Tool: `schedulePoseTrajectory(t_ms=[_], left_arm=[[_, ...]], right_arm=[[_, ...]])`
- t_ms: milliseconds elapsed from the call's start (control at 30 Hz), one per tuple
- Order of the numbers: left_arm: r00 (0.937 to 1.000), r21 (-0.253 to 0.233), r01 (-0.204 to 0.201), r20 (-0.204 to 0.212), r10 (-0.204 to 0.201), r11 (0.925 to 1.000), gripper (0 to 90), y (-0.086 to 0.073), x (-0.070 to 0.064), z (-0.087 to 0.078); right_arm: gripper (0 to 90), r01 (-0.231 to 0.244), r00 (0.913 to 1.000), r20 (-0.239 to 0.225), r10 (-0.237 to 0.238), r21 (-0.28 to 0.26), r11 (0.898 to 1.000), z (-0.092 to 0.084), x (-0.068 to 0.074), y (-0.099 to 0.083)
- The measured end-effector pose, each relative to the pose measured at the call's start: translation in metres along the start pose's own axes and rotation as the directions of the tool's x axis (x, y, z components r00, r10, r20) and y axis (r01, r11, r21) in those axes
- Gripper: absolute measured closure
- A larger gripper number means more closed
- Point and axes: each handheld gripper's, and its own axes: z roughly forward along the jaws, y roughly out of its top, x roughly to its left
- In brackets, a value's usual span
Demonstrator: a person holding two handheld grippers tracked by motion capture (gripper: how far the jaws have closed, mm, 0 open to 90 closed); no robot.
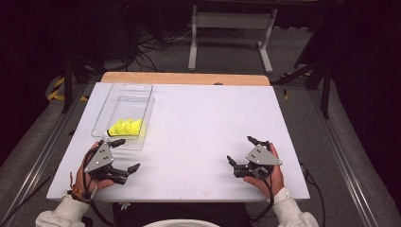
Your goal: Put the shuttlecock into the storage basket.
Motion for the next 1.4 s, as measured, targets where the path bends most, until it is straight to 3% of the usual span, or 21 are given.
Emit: schedulePoseTrajectory(t_ms=[367,1400], left_arm=[[0.9997,-0.013,0.022,-0.007,-0.023,0.9997,4.0,-0.0014,0.0022,0.0012],[0.9998,0.014,0.014,-0.011,-0.013,0.9998,4.1,-0.0033,0.0028,0.0070]], right_arm=[[4.7,0.006,1.0000,0.007,-0.006,-0.012,1.000,-0.0003,0.0002,0.0017],[4.7,0.015,0.9999,0.000,-0.015,-0.010,1.000,0.0003,0.0023,0.0019]])
